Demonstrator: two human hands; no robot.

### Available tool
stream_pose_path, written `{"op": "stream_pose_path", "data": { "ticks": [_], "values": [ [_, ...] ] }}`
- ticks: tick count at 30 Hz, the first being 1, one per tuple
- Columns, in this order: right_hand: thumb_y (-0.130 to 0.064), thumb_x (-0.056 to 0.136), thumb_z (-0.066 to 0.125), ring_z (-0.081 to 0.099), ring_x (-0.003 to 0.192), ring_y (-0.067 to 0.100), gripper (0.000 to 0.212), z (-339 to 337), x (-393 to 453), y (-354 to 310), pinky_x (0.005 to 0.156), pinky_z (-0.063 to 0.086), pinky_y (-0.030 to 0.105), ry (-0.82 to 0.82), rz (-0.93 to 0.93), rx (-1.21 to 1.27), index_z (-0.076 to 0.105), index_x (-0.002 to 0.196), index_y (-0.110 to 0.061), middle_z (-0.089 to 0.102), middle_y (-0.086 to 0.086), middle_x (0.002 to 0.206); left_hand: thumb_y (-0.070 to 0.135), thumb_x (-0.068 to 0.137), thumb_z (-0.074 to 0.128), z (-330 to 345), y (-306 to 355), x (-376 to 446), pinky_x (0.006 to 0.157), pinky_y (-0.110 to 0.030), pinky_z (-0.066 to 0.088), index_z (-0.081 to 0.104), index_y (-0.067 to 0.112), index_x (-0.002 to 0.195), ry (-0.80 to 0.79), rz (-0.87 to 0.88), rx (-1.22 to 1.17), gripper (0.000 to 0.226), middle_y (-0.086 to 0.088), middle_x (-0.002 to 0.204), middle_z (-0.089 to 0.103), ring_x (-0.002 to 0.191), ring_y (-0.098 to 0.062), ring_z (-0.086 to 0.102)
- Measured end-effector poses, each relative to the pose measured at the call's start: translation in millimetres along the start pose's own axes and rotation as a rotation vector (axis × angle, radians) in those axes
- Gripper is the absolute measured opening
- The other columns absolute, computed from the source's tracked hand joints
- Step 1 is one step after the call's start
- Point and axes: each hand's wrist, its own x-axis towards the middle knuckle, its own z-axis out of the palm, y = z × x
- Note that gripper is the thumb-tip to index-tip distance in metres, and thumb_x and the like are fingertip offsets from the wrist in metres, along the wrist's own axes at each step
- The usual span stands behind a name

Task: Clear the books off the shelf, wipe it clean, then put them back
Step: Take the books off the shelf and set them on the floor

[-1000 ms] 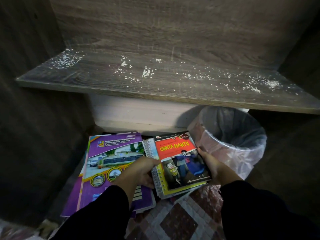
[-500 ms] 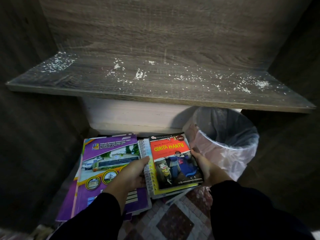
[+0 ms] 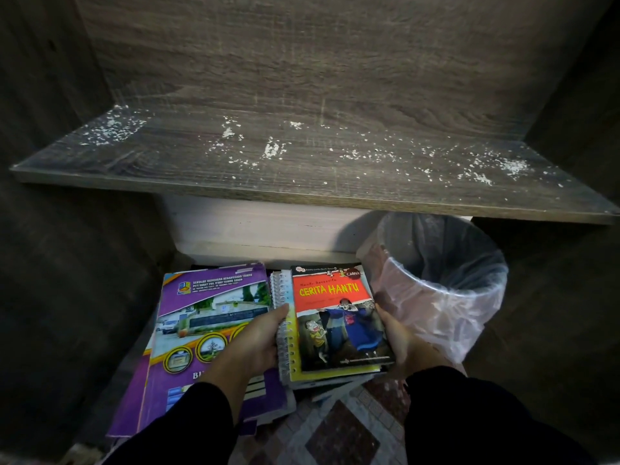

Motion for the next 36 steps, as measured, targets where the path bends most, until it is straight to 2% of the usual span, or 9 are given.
{"op": "stream_pose_path", "data": {
  "ticks": [2, 6, 12, 18, 21, 25, 29, 32, 36],
  "values": [
    [-0.051, 0.086, 0.051, 0.070, 0.077, 0.030, 0.054, 4.9, -6.5, 7.3, 0.082, 0.052, 0.039, -0.001, 0.017, -0.030, 0.057, 0.121, -0.010, 0.070, 0.017, 0.093, 0.034, 0.100, 0.042, -3.5, 2.6, 1.5, 0.069, -0.035, 0.052, 0.065, 0.006, 0.105, 0.028, 0.043, -0.026, 0.036, -0.015, 0.093, 0.071, 0.083, -0.027, 0.066],
    [-0.043, 0.090, 0.048, 0.071, 0.064, 0.028, 0.048, 11.4, -15.2, 15.0, 0.064, 0.058, 0.033, -0.051, 0.009, 0.021, 0.066, 0.103, 0.000, 0.072, 0.018, 0.080, 0.017, 0.100, 0.044, -10.0, 2.0, 5.5, 0.071, -0.036, 0.052, 0.066, -0.001, 0.095, 0.133, 0.115, -0.036, 0.029, -0.018, 0.087, 0.069, 0.071, -0.027, 0.065],
    [-0.046, 0.088, 0.049, 0.070, 0.066, 0.028, 0.060, 20.8, -14.8, 15.5, 0.062, 0.057, 0.032, 0.083, -0.073, -0.016, 0.055, 0.127, -0.001, 0.068, 0.019, 0.092, 0.010, 0.098, 0.043, -10.5, -0.7, -2.3, 0.067, -0.035, 0.049, 0.066, -0.006, 0.094, 0.213, 0.162, 0.099, 0.027, -0.023, 0.089, 0.066, 0.073, -0.030, 0.061],
    [-0.036, 0.103, 0.025, 0.059, 0.050, 0.023, 0.045, 48.1, -83.1, -7.4, 0.032, 0.043, 0.015, 0.205, -0.167, -0.134, 0.052, 0.082, -0.007, 0.056, 0.014, 0.071, 0.003, 0.078, 0.053, -0.8, 14.4, -33.6, 0.058, -0.029, 0.039, 0.058, 0.004, 0.069, 0.328, 0.252, 0.258, 0.010, -0.014, 0.067, 0.054, 0.059, -0.022, 0.049],
    [-0.038, 0.101, 0.032, 0.061, 0.056, 0.019, 0.042, 57.3, -91.1, -15.3, 0.042, 0.048, 0.016, 0.238, -0.213, -0.266, 0.052, 0.085, -0.005, 0.056, 0.012, 0.073, -0.002, 0.081, 0.052, 7.3, 22.3, -58.6, 0.054, -0.026, 0.034, 0.055, 0.003, 0.066, 0.402, 0.329, 0.402, 0.016, -0.012, 0.065, 0.051, 0.059, -0.020, 0.046],
    [-0.088, 0.065, 0.031, 0.063, 0.104, 0.030, 0.090, 42.7, -31.7, -19.7, 0.099, 0.048, 0.044, 0.231, -0.323, -0.611, 0.059, 0.114, -0.018, 0.064, 0.012, 0.116, 0.001, 0.089, 0.049, 16.4, 35.0, -90.9, 0.052, -0.026, 0.028, 0.051, 0.008, 0.068, 0.399, 0.455, 0.618, 0.022, -0.005, 0.062, 0.047, 0.056, -0.016, 0.042],
    [-0.074, 0.086, 0.020, 0.062, 0.107, 0.024, 0.076, 108.4, -165.7, -48.1, 0.090, 0.046, 0.032, 0.178, -0.390, -0.871, 0.057, 0.119, -0.017, 0.063, 0.011, 0.120, 0.006, 0.092, 0.051, 27.8, 60.6, -126.1, 0.055, -0.023, 0.036, 0.060, 0.008, 0.089, 0.396, 0.566, 0.740, 0.009, 0.002, 0.071, 0.053, 0.061, -0.008, 0.047],
    [-0.054, 0.098, 0.017, 0.044, 0.130, 0.029, 0.068, 127.8, -200.7, -68.3, 0.105, 0.033, 0.035, 0.208, -0.487, -0.992, 0.046, 0.135, -0.005, 0.047, 0.019, 0.140, 0.009, 0.094, 0.051, 35.7, 79.7, -150.2, 0.068, -0.025, 0.044, 0.053, 0.007, 0.127, 0.388, 0.611, 0.766, 0.034, -0.008, 0.108, 0.063, 0.082, -0.016, 0.057],
    [-0.046, 0.099, 0.031, 0.051, 0.122, 0.032, 0.058, 143.8, -232.5, -98.8, 0.093, 0.040, 0.033, 0.223, -0.661, -1.043, 0.055, 0.124, 0.000, 0.055, 0.020, 0.131, 0.013, 0.092, 0.053, 40.8, 107.9, -176.4, 0.086, -0.032, 0.048, 0.054, 0.011, 0.130, 0.411, 0.674, 0.759, 0.038, -0.013, 0.120, 0.062, 0.099, -0.026, 0.060]
  ]
}}
